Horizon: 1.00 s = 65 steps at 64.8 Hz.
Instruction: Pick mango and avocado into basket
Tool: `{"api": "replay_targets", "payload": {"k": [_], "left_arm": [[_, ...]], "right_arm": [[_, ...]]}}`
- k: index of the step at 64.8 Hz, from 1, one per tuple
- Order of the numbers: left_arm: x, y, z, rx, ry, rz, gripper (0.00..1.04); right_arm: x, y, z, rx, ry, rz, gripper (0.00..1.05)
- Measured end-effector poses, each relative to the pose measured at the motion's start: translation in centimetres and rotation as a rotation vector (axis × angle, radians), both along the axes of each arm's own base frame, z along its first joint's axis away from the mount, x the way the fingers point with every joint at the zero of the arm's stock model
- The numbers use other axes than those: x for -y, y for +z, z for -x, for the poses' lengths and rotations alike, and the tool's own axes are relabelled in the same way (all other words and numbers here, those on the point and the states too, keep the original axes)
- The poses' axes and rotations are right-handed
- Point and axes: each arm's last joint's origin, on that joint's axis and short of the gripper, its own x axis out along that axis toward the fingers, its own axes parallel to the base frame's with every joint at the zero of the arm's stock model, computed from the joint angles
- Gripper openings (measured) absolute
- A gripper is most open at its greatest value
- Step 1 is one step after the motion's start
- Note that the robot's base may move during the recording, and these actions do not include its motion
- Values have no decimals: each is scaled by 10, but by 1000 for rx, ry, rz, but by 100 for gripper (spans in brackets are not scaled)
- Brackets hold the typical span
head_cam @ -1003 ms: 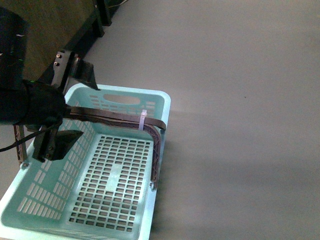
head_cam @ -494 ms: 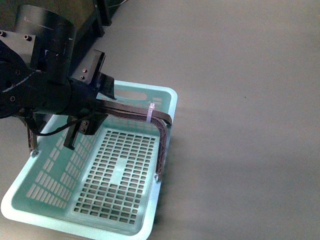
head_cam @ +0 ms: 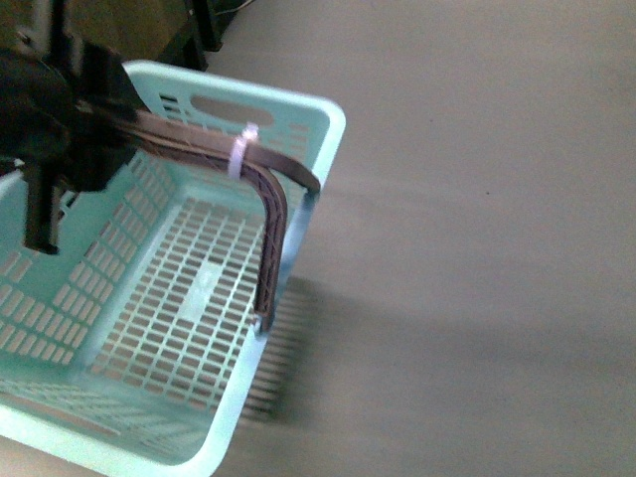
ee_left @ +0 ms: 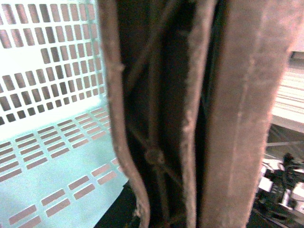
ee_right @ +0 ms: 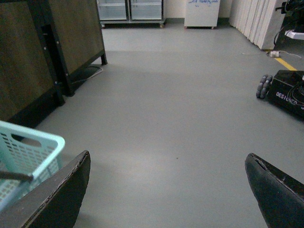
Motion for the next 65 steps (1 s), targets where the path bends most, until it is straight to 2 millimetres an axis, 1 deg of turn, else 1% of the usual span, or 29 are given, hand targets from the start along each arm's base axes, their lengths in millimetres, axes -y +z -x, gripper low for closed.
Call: {"api": "replay_targets", "payload": {"k": [3, 7, 9, 12, 15, 20, 25, 34, 48, 56, 65], "left_arm": [[-5, 20, 9, 37, 10, 15, 17], [-9, 40, 18, 72, 16, 29, 17], [-12, 56, 26, 100, 21, 35, 17], [-16, 75, 37, 131, 30, 38, 17], [-19, 89, 47, 149, 34, 40, 17], [-24, 115, 70, 183, 48, 41, 17], [-27, 132, 92, 203, 57, 39, 17], [-29, 147, 114, 219, 62, 37, 16], [-34, 170, 139, 278, 85, 49, 16], [-36, 177, 143, 307, 98, 51, 16], [-36, 177, 143, 307, 100, 49, 16]], "right_arm": [[0, 0, 0, 0, 0, 0, 96], [0, 0, 0, 0, 0, 0, 96], [0, 0, 0, 0, 0, 0, 96], [0, 0, 0, 0, 0, 0, 96], [0, 0, 0, 0, 0, 0, 96], [0, 0, 0, 0, 0, 0, 96], [0, 0, 0, 0, 0, 0, 96], [0, 0, 0, 0, 0, 0, 96], [0, 0, 0, 0, 0, 0, 96], [0, 0, 0, 0, 0, 0, 96], [0, 0, 0, 0, 0, 0, 96]]}}
